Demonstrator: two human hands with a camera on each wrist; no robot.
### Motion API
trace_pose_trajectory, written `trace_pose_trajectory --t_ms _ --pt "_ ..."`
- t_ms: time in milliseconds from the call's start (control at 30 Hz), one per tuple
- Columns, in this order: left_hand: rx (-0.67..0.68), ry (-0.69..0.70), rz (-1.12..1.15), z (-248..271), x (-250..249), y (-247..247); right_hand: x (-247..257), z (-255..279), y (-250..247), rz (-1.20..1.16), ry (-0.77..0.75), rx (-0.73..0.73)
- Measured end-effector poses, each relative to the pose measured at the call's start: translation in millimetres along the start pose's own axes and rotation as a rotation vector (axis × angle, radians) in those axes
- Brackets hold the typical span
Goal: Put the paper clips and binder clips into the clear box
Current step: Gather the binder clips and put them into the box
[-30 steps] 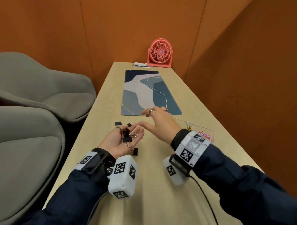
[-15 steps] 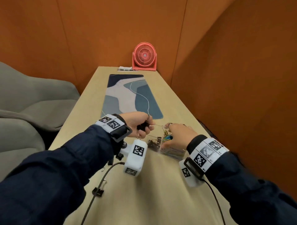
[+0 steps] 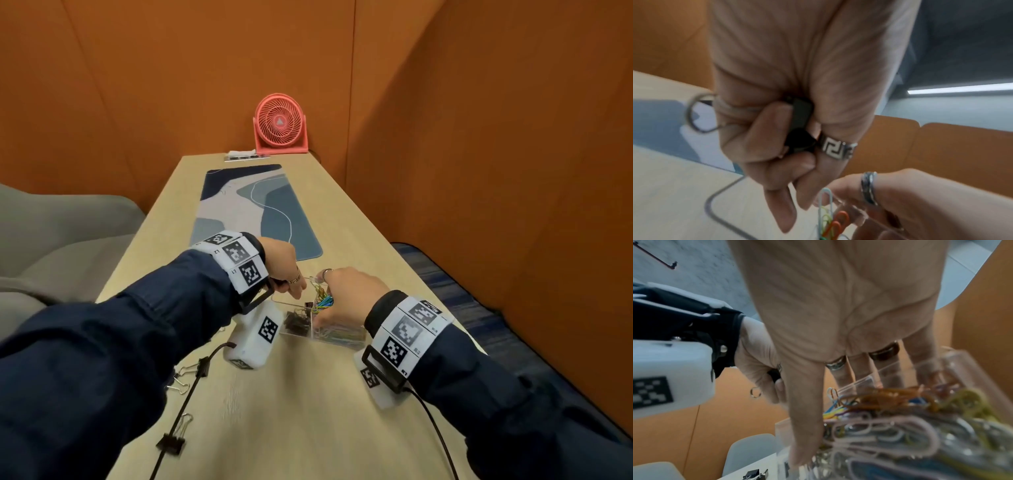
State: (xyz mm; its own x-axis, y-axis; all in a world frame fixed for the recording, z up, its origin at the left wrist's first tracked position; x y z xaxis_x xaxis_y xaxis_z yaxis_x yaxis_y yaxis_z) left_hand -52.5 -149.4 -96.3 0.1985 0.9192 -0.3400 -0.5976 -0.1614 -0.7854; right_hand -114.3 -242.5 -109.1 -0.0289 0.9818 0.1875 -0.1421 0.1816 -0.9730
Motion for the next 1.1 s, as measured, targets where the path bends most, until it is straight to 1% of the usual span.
trace_pose_trajectory --t_ms 67,100,133,200,267,367,467,567,600,633,700,767,833,900,933,967,1000,1033,1100 --pt "0.019 0.001 -0.019 0 0 1 0 0 0 0.002 -0.006 -0.003" --pt "0.042 -0.006 0.034 0 1 2 -1 0 0 0.000 -0.007 -0.005" --pt "0.061 -0.011 0.137 1 2 3 -1 0 0 -0.002 -0.008 -0.006" --pt "0.047 -0.014 0.447 4 5 0 -1 0 -1 -0.006 -0.010 -0.009" --pt "0.038 -0.012 0.833 5 12 -5 -2 0 0 -0.016 -0.013 -0.008" --pt "0.087 -0.020 1.374 6 24 -11 -2 -1 1 -0.039 -0.014 -0.002" --pt "0.154 0.004 1.729 8 34 -9 -2 -1 1 -0.066 -0.017 -0.001" --pt "0.291 0.066 1.974 12 35 1 -3 0 1 -0.094 -0.023 -0.010" --pt "0.324 0.075 2.018 14 34 5 -4 0 1 -0.105 -0.024 -0.010" --pt "0.324 0.072 2.037 15 34 8 -4 0 1 -0.114 -0.025 -0.007" --pt "0.308 0.038 2.042 15 36 14 -4 -1 2 -0.127 -0.029 0.003" --pt "0.324 -0.025 2.086 13 37 22 -4 -1 2 -0.137 -0.031 0.010" --pt "0.245 -0.105 2.160 6 44 24 -4 -1 2 -0.138 -0.034 0.012" --pt "0.102 -0.165 2.208 4 48 23 -4 -1 2 -0.140 -0.039 0.013" --pt "0.048 -0.174 2.199 2 49 22 -4 -1 3 -0.142 -0.040 0.013" --pt "0.021 -0.171 2.173 2 48 21 -3 -1 3 -0.143 -0.040 0.012" --pt "0.032 -0.161 2.124 2 46 21 -3 -2 3 -0.142 -0.040 0.013" --pt "0.067 -0.148 2.051 5 42 22 -3 -2 3 -0.140 -0.040 0.013" --pt "0.168 -0.103 1.836 11 33 25 -3 -3 4 -0.135 -0.040 0.010"
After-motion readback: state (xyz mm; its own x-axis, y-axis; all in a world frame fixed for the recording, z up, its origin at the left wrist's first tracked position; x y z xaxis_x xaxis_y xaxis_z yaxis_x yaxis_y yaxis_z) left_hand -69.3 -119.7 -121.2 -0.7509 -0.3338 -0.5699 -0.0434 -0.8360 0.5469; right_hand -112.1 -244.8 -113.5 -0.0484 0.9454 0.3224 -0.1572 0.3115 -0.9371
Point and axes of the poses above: each hand's wrist, its own z-axis away from the middle knuckle, its own y-axis out of the palm, x = y × z, the point moved 7 cm from there along -z, towards the middle knuckle, and after that the axes turned 1 degree about -x, right-handed, at the moved point
